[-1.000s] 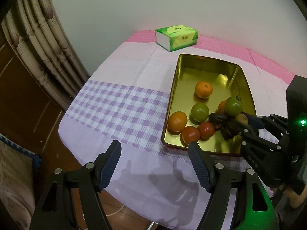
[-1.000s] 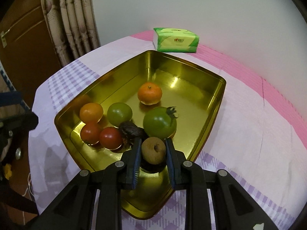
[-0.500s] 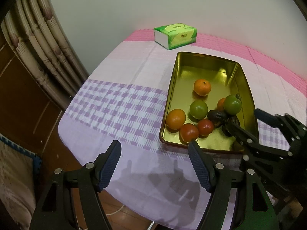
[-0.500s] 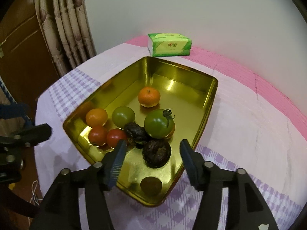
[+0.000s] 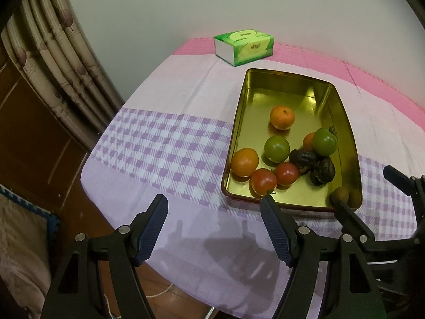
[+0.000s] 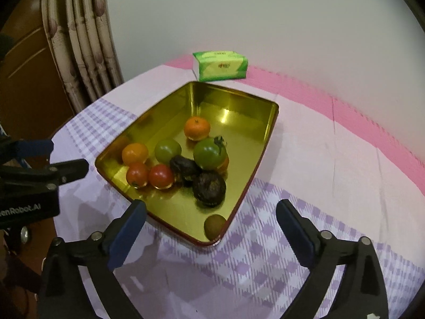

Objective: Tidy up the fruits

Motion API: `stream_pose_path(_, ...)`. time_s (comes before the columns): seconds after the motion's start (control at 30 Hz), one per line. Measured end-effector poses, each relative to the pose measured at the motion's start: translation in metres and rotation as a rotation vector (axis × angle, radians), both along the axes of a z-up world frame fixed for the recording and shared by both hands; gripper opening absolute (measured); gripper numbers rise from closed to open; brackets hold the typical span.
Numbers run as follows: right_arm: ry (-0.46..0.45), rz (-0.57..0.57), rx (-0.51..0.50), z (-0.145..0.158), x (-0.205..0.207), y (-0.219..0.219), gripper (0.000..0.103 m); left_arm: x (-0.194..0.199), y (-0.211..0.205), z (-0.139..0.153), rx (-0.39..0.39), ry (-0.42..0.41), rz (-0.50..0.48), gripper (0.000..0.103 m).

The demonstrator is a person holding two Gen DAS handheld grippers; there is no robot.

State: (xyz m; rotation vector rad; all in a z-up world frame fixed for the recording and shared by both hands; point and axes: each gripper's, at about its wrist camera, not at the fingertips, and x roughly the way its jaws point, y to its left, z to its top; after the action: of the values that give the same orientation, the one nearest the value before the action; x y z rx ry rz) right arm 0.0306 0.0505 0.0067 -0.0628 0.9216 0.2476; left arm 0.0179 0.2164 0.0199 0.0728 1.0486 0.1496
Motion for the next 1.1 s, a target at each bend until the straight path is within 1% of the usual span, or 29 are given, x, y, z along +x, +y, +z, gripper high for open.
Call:
stream_pose_path(0.13,0.019,-0.006,0.011,-0.003,-0.0005,-0.0018,0.099,0.0005,-0.0006,-0.0014,0.002,0.003,0.001,0.073)
stream_pose_path(0.4,0.017,-0.002,-0.004,-0.004,-0.0004,0.0013,0.099,0.001,-0.0038,-0.0027,0.011,0.005,-0.006,0.073)
stream_pose_path(0.83,0.044,-0.001,0.008,-0.0091,0.0011,0.0001,0.099,0.0009,-0.0063,-0.0055,0.002,0.008,-0.018,0.073)
stream_pose_path(1.1,0.044,-0.001,0.009,-0.0094,0.0007,0.0008,0.099,0.0009,-0.0061,-0.0065,-0.002,0.012,-0.02,0.073)
